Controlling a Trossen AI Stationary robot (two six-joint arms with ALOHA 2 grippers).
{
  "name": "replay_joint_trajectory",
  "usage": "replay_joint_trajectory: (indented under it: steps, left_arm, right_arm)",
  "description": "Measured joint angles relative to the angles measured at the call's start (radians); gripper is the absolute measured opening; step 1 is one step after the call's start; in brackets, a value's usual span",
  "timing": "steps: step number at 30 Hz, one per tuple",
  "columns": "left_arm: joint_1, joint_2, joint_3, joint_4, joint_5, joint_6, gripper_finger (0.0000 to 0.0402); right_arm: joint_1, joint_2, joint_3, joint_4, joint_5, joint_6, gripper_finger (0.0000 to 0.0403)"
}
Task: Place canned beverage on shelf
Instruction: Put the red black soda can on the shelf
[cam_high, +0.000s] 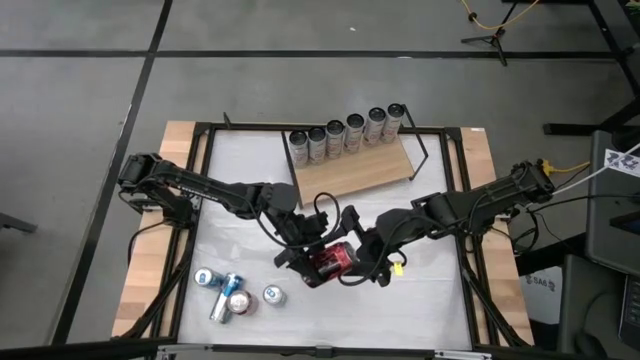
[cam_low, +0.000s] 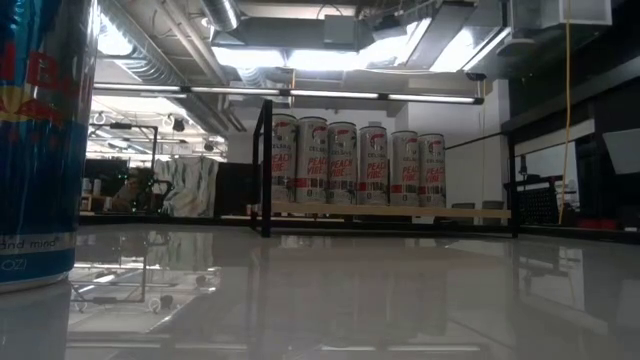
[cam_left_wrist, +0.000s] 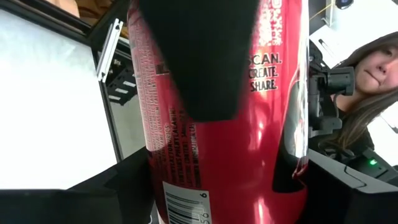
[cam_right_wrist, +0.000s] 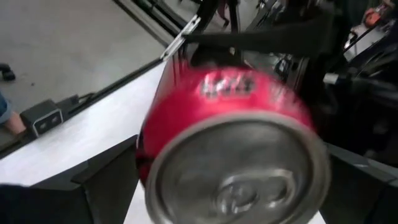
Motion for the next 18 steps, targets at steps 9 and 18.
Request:
replay_joint_trajectory:
  steps: [9, 18]
  left_arm:
    - [0.0, 0.001, -0.002, -0.003, -0.002, -0.003, 0.0289]
    - [0.0, 0.002, -0.002, -0.003, -0.002, -0.004, 0.0289]
  right_arm:
    - [0.003, -0.001, 0.001, 0.014, 0.002, 0.0, 0.0393]
    - [0.003, -0.002, 0.002, 0.014, 0.0, 0.004, 0.0315]
